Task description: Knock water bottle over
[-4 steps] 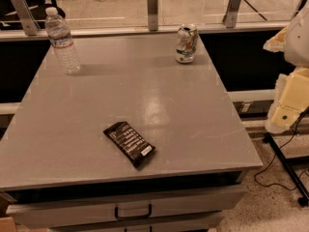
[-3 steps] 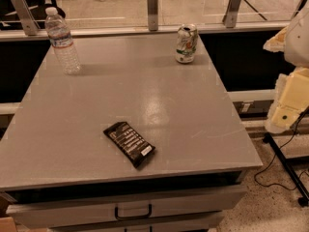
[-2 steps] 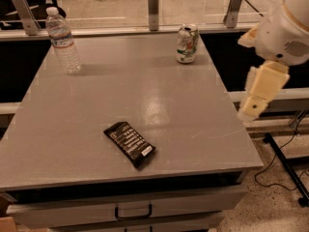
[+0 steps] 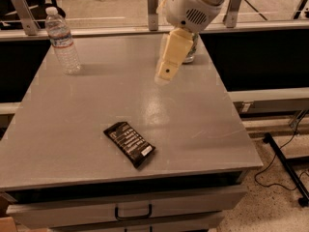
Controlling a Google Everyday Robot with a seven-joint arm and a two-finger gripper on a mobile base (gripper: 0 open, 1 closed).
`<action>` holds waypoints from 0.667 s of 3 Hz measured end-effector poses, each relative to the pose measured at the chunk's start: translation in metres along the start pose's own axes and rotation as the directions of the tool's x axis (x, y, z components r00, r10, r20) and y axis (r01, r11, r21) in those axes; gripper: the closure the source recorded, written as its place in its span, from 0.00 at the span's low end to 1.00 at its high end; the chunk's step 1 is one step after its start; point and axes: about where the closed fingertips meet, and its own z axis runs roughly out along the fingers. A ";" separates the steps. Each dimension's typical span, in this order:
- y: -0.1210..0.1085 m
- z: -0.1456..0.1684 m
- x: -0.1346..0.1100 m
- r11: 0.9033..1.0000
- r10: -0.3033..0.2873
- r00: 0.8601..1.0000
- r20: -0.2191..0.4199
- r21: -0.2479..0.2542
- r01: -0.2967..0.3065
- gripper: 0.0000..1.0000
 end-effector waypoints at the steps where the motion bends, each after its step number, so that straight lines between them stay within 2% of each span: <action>1: 0.000 0.000 0.000 1.000 0.000 1.000 0.000 0.000 0.000 0.00; 2: -0.017 0.030 -0.011 1.000 0.010 0.999 0.050 0.021 -0.011 0.00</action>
Offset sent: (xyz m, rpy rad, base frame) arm 0.0807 0.0693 -0.0462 0.1697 -0.0481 -0.0054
